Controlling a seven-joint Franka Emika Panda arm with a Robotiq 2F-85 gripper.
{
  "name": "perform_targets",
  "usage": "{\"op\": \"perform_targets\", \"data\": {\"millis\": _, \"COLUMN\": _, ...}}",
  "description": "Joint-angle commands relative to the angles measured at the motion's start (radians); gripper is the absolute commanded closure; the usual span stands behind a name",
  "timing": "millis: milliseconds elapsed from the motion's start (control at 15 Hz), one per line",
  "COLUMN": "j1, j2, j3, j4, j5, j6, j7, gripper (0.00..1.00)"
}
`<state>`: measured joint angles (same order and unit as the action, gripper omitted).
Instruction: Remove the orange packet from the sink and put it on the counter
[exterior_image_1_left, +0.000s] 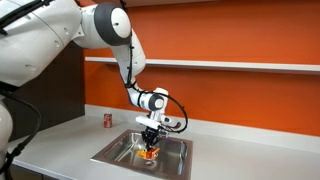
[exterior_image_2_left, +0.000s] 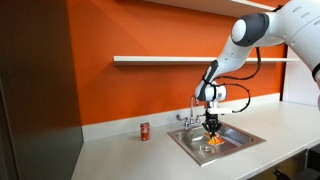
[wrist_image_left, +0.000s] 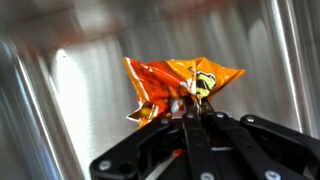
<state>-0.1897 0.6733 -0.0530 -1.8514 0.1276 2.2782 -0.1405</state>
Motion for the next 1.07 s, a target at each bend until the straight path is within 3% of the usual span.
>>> {"op": "perform_targets", "data": {"millis": 0, "j1": 0.024, "j2": -0.111, "j3": -0.005, "j4": -0.115, "j5": -0.019, "j6": -0.017, "j7": 0.028, "gripper": 0.98}}
{"op": "perform_targets", "data": {"millis": 600, "j1": 0.095, "j2": -0.340, "j3": 0.008, "j4": -0.336, "j5": -0.032, "j6": -0.032, "j7": 0.042, "gripper": 0.98}}
{"op": "perform_targets", "data": {"millis": 1000, "j1": 0.162, "j2": -0.494, "j3": 0.045, "j4": -0.411, "j5": -0.029, "j6": -0.107, "j7": 0.044, "gripper": 0.98}}
